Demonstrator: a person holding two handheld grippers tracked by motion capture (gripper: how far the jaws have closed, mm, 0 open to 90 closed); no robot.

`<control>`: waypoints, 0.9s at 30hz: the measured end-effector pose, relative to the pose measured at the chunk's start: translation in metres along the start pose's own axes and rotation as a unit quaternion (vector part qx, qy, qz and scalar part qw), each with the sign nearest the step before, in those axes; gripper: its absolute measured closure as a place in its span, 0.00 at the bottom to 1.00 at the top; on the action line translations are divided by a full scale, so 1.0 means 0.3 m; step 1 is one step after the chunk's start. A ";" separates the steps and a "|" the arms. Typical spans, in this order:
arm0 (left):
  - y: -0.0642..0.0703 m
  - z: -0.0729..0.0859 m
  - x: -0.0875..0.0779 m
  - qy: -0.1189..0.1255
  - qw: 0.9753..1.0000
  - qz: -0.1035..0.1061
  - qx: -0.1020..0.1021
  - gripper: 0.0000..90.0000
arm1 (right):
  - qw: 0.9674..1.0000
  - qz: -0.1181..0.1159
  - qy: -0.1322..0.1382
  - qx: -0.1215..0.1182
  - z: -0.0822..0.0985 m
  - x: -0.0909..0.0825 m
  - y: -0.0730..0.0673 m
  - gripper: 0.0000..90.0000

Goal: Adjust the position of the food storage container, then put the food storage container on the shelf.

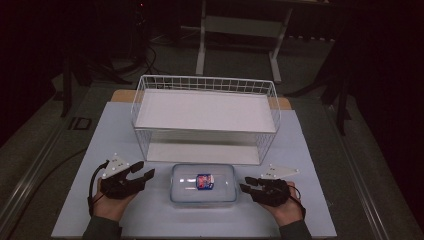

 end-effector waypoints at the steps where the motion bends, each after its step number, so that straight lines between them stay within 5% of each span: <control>1: 0.005 -0.002 0.002 0.000 1.000 0.002 -0.001 0.53 | 1.000 -0.004 0.006 0.009 -0.005 -0.002 -0.001 0.64; 8: 0.067 -0.006 0.038 -0.014 0.999 0.045 -0.014 0.41 | 0.995 -0.045 0.036 0.081 -0.037 0.010 -0.018 0.45; 19: 0.143 0.006 0.121 -0.059 0.992 0.106 -0.044 0.30 | 0.990 -0.067 0.010 0.125 -0.026 0.068 -0.024 0.36; 23: 0.153 0.012 0.143 -0.071 0.990 0.113 -0.050 0.29 | 0.987 -0.078 0.002 0.141 -0.018 0.084 -0.021 0.34; 27: 0.146 0.016 0.156 -0.070 0.986 0.127 -0.083 0.28 | 0.985 -0.083 -0.006 0.148 -0.012 0.101 -0.016 0.34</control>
Point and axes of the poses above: each handheld gripper's, and its own axes: x roughly forward along the jaws, z roughly out of its underside, y roughly to its right, the point moved 5 cm from there along x, roughly forward along the jaws, and after that the axes turned 8 degrees about x, right-handed, at the moved point
